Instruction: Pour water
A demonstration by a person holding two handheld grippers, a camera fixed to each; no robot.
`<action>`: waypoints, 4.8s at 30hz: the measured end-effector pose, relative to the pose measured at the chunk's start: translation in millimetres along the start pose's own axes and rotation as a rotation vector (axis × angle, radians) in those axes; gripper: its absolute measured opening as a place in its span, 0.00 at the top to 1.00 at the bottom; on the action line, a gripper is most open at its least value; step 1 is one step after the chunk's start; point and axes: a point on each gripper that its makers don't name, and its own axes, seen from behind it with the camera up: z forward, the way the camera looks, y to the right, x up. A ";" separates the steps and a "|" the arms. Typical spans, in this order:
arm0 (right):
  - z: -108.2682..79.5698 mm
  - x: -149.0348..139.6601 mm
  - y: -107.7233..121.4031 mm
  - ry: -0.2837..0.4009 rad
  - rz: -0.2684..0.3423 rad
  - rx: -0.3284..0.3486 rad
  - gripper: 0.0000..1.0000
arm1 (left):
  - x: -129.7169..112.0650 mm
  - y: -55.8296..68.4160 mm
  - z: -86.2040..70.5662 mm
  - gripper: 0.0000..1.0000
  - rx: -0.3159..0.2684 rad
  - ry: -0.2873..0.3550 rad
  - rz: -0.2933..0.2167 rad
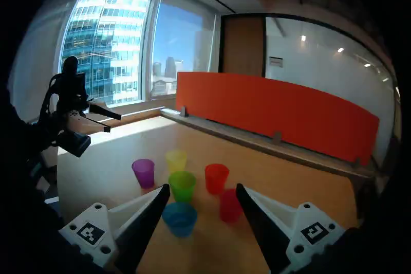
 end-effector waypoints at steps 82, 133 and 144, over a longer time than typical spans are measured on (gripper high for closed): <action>105.3 -136.5 -48.3 -0.224 0.013 0.128 0.09 | -33.1 34.1 69.2 0.00 -0.139 -0.084 0.005; 20.9 -59.5 -6.1 -0.023 -0.012 0.011 0.09 | -86.7 66.1 171.2 0.00 -0.153 -0.317 0.023; 13.5 -58.7 -0.1 -0.023 -0.020 -0.002 0.09 | -95.3 71.0 192.0 0.00 -0.133 -0.348 0.027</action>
